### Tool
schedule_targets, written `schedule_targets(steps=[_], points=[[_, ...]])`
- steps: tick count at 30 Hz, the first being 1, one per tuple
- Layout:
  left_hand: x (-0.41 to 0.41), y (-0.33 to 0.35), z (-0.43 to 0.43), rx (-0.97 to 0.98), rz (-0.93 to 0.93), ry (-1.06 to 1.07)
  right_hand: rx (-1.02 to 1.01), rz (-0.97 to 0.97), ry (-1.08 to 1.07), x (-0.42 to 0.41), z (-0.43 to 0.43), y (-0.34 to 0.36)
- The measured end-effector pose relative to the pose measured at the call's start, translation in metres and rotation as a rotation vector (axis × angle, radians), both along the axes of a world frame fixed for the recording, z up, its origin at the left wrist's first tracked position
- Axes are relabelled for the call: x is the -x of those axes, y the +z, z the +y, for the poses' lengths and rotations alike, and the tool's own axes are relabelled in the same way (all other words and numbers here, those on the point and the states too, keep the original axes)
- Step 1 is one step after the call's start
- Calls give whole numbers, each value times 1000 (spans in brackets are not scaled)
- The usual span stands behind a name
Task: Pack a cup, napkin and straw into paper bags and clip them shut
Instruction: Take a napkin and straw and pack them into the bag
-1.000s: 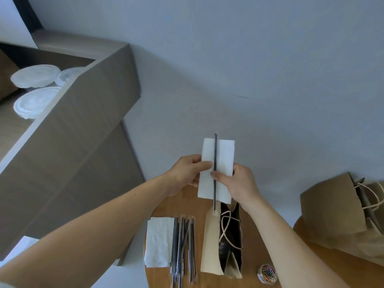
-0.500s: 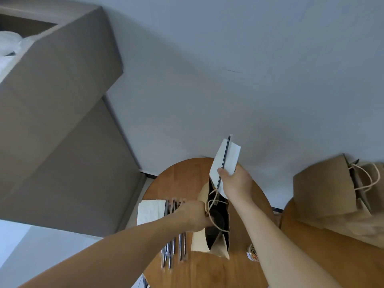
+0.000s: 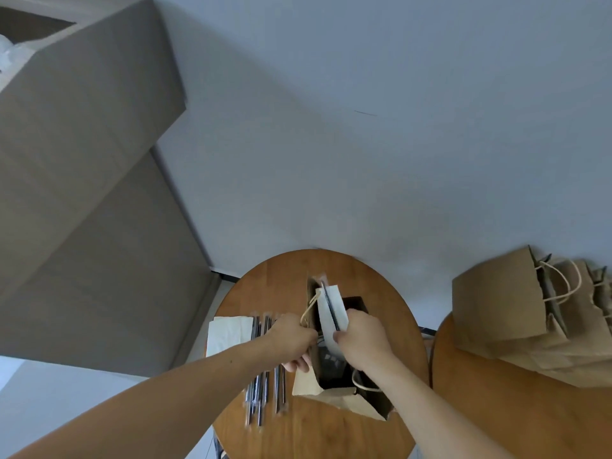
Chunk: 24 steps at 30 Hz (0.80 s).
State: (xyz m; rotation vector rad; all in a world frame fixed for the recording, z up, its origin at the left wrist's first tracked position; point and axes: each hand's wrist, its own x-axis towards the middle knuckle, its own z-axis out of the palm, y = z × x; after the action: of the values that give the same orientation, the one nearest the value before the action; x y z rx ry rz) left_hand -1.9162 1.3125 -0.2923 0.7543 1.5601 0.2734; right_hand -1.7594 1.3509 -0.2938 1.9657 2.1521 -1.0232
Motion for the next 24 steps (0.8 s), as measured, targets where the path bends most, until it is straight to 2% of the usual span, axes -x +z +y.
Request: schedule_targets(steps=[5, 13, 18, 24], points=[[6, -6, -5, -10, 26, -40, 168, -192, 78, 6, -12, -38], [13, -7, -8, -20, 40, -81, 275, -151, -146, 41, 9, -78], [22, -13, -7, -10, 67, -78, 247, -228, -160, 40, 6, -88], [26, -16, -4, -21, 71, -114, 174, -257, -79, 47, 4, -71]])
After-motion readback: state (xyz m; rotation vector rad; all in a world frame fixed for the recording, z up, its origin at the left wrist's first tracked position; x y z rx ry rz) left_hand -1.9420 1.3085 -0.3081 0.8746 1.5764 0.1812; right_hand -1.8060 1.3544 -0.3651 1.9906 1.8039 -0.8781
